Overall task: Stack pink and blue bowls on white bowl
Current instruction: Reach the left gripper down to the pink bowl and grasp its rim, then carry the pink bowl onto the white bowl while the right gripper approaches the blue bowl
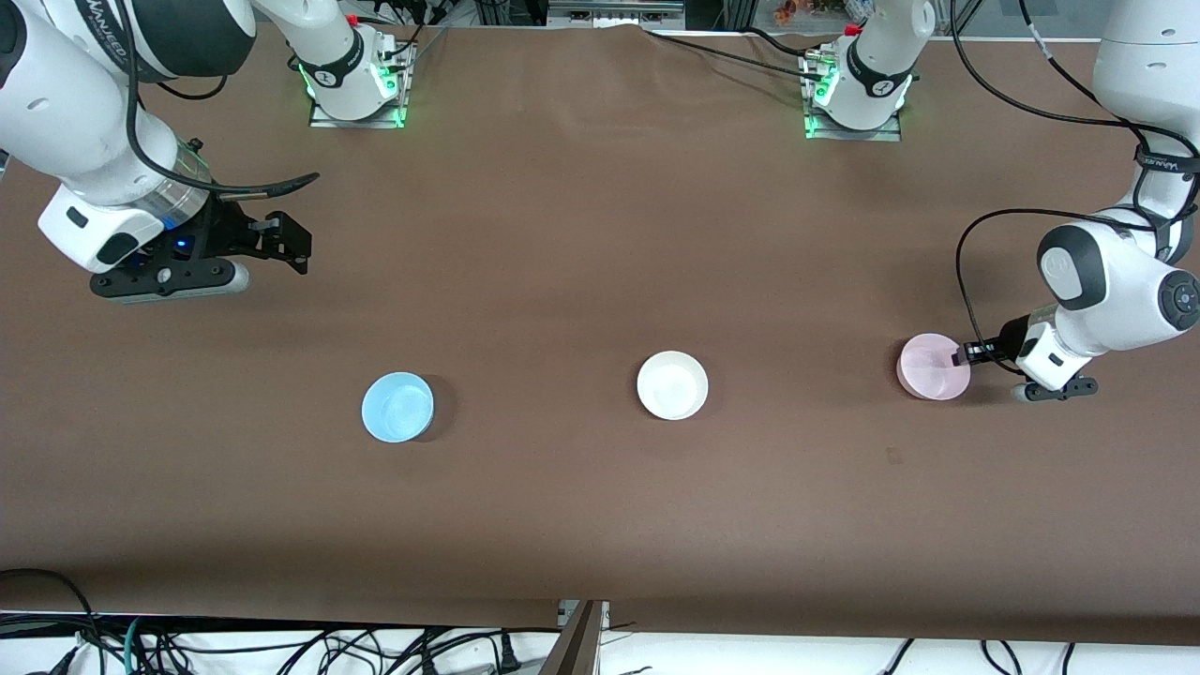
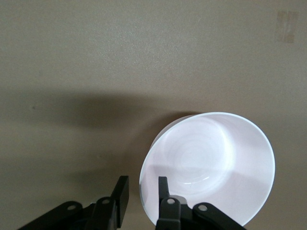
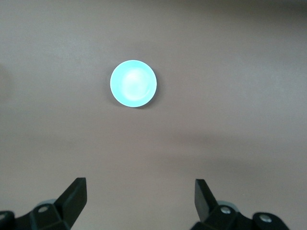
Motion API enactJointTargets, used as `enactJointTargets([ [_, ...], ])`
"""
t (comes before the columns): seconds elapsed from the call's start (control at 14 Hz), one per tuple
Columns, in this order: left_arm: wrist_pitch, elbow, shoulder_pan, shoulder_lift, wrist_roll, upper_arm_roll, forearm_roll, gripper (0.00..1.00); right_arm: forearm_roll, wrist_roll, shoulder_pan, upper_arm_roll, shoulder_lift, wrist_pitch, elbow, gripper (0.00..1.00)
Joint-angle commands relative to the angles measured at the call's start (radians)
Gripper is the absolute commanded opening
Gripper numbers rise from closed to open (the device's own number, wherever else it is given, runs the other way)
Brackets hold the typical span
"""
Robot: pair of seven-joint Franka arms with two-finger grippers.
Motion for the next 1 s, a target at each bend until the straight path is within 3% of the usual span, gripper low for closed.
enactJointTargets([
  [0.0, 0.012, -0.023, 0.000, -0.026, 0.036, 0.004, -0.036, 0.08, -0.010, 0.001, -0.001, 0.002, 0.010, 0.005, 0.016, 0.99],
  [0.07, 0.010, -0.023, 0.000, -0.026, 0.036, 0.004, -0.036, 0.00, -0.010, 0.011, 0.005, 0.002, 0.010, 0.006, 0.014, 0.99],
  [0.29, 0.010, -0.009, -0.006, -0.026, 0.031, 0.002, -0.048, 0.00, 0.005, 0.006, -0.005, 0.001, 0.030, 0.017, 0.016, 0.99],
  [0.43, -0.019, 0.041, -0.044, -0.037, 0.014, -0.007, -0.088, 0.00, 0.081, -0.002, -0.033, -0.010, 0.054, 0.014, 0.014, 0.99],
  [0.5, -0.055, 0.093, -0.073, -0.035, -0.003, -0.013, -0.109, 0.00, 0.079, -0.011, -0.037, -0.010, 0.068, 0.015, 0.014, 0.99],
  [0.79, -0.091, 0.227, -0.167, -0.003, -0.253, -0.114, -0.132, 0.00, 0.076, -0.041, -0.034, -0.010, 0.152, 0.014, 0.013, 0.99],
  [0.93, -0.086, 0.262, -0.268, 0.011, -0.402, -0.127, -0.132, 0.00, 0.071, -0.051, -0.039, -0.012, 0.177, 0.023, 0.016, 0.99],
])
